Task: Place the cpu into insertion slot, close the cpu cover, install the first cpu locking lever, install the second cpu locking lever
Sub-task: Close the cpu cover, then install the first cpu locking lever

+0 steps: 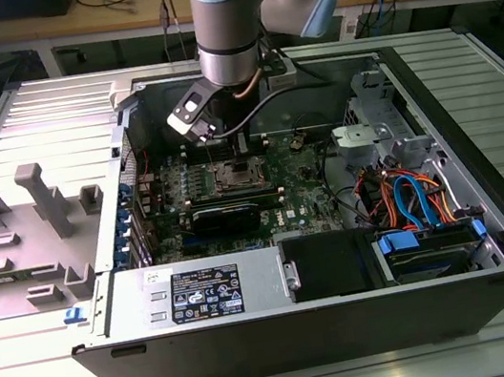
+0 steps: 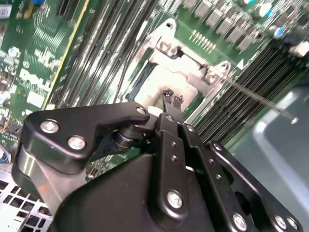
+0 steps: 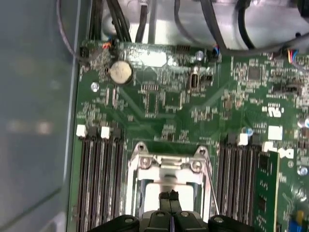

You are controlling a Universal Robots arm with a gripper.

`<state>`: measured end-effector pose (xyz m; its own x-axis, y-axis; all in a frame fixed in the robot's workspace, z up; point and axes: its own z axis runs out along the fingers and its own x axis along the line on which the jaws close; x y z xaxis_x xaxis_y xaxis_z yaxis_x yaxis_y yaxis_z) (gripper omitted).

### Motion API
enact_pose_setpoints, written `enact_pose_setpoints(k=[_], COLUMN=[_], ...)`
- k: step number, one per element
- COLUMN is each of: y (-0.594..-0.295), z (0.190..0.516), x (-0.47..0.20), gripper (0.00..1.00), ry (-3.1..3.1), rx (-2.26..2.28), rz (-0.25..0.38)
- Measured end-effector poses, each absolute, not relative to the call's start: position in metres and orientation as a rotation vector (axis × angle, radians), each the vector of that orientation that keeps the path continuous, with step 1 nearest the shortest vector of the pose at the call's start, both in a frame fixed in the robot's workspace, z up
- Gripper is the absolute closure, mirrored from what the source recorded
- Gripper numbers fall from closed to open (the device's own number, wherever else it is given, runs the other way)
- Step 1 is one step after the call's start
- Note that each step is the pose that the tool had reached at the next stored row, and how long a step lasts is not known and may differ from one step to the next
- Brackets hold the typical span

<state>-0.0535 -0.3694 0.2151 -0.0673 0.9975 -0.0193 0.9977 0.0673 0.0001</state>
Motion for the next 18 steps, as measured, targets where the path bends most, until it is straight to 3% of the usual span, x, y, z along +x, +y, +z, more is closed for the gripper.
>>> enact_pose_setpoints(k=[18], y=[-0.3693], z=[0.2162], x=[-0.0534], gripper=[0.89], ry=[2.285], rx=[2.136], rz=[-0.022])
